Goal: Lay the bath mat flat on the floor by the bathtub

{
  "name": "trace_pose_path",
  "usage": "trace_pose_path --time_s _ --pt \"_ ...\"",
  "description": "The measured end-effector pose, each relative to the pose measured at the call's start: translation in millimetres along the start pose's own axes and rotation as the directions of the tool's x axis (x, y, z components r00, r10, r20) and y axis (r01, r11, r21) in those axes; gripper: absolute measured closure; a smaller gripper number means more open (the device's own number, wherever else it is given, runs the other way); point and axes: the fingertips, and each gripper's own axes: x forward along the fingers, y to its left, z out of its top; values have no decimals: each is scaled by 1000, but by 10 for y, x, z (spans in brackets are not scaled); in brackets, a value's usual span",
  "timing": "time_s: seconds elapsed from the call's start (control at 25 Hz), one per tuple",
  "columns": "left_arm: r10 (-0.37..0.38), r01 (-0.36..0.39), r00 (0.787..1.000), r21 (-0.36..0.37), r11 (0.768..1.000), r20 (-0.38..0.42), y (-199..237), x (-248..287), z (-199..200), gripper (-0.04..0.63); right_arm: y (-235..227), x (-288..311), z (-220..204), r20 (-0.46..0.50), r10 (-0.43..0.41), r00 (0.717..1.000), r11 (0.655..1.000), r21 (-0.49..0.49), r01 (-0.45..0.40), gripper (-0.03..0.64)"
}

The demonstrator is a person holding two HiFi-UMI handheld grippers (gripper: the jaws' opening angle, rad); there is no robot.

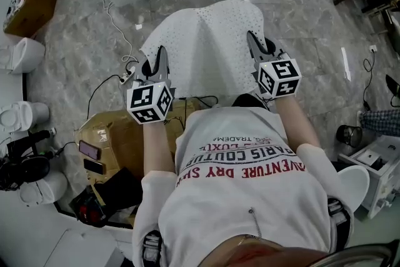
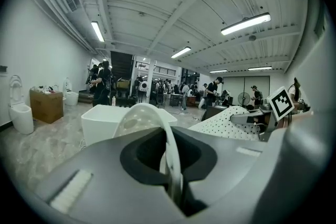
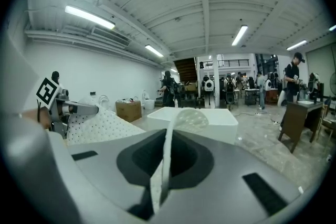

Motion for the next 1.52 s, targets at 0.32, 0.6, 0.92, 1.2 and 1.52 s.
trace_pose_path --time_s 0.32,0.6,0.92,1.2,1.52 --pt "25 -27 997 -33 999 -72 178 421 -187 578 -194 456 -227 -91 40 995 999 20 -38 601" --pt "85 -89 989 -26 996 -117 535 1219 -124 578 -639 1434 -226 -121 122 985 992 53 -117 601" --pt "179 -197 969 -95 976 -169 1159 2438 102 578 -1464 2749 -82 -204 196 959 981 47 -190 601" --pt "185 -209 957 -90 974 -224 1467 3370 154 578 -1896 3675 -51 -261 218 941 975 90 -201 601" --pt "119 -146 949 -74 987 -293 2104 4149 67 578 -1986 4540 -129 -332 177 927 981 132 -140 601"
